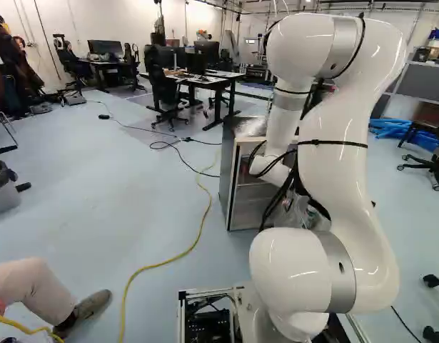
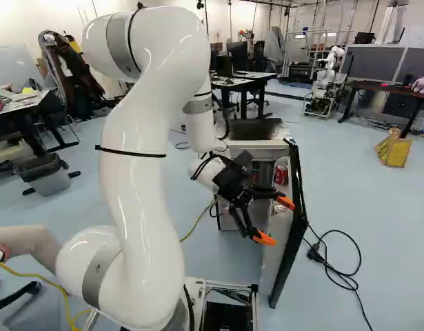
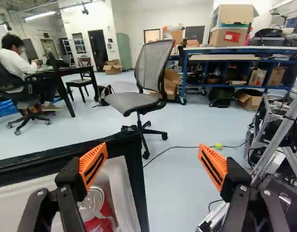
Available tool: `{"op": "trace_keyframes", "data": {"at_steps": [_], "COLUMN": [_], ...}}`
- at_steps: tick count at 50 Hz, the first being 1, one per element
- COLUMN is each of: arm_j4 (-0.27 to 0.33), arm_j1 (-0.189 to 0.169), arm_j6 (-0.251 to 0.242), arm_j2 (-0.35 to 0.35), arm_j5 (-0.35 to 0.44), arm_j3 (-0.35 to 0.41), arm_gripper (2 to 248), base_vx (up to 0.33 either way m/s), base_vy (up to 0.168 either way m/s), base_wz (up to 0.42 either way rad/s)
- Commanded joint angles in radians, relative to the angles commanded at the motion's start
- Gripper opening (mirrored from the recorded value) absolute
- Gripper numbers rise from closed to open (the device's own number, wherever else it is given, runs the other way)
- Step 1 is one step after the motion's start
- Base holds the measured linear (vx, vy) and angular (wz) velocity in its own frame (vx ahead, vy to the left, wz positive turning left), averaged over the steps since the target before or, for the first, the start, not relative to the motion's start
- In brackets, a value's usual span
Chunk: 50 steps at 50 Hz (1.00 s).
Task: Grab a drink from the fridge
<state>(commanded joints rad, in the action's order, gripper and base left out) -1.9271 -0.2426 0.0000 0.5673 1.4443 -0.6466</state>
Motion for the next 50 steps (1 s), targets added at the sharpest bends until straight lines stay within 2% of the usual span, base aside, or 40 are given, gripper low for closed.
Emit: {"op": "trace_keyframes", "data": {"at_steps": [17, 50], "arm_j4": [0.0, 0.0], "arm_j1": [-0.104, -0.253], "arm_j6": [0.0, 0.0], "arm_j2": [0.03, 0.107], "arm_j5": [-0.012, -0.045], "arm_j3": [-0.114, -0.328], "arm_gripper": [247, 247], "base_vx": [0.0, 0.0], "base_vy": [0.0, 0.0], "base_wz": [0.0, 0.0]}}
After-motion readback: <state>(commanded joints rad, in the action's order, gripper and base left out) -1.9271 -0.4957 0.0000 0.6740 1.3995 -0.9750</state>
